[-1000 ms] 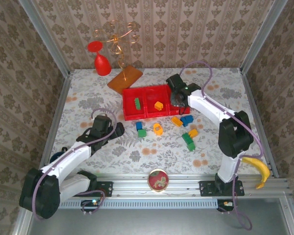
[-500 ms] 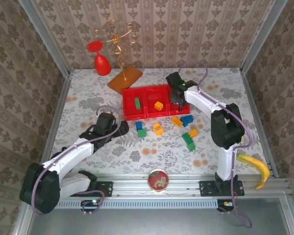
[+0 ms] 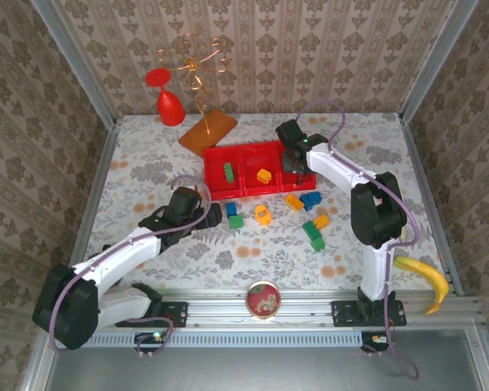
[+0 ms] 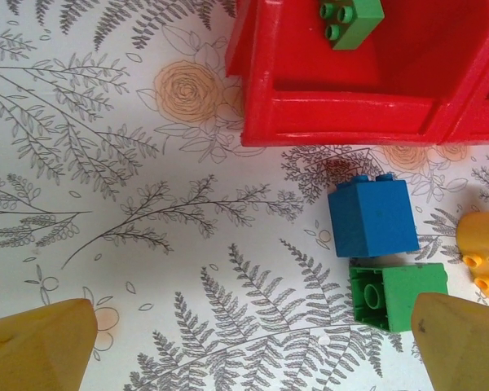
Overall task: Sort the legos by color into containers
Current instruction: Place the lego in the container, then pick up the lego from the center of the table.
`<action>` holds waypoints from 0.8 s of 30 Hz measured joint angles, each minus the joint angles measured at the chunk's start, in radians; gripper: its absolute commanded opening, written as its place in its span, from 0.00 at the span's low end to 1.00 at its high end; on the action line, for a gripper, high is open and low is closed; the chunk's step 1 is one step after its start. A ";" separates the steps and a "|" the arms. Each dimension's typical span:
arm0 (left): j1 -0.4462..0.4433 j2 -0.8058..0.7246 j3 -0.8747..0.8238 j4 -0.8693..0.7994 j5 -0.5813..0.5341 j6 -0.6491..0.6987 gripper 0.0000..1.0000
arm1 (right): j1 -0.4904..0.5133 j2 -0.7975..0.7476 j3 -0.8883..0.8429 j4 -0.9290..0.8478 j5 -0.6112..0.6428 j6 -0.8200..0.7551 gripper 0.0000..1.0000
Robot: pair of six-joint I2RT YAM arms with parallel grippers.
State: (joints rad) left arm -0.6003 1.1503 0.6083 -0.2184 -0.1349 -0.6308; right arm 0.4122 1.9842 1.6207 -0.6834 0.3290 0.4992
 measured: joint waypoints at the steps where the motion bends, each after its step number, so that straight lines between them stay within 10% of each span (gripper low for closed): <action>1: -0.009 0.003 0.003 -0.003 -0.004 0.000 1.00 | 0.000 -0.002 -0.001 0.000 0.000 0.000 0.50; 24: -0.284 0.260 0.220 -0.163 -0.114 -0.031 0.93 | 0.000 -0.411 -0.388 0.030 -0.016 0.105 1.00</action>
State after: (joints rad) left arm -0.8845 1.4105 0.8288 -0.3813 -0.2489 -0.6617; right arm 0.4122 1.5734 1.2324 -0.6533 0.3130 0.6037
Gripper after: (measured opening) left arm 0.944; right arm 0.998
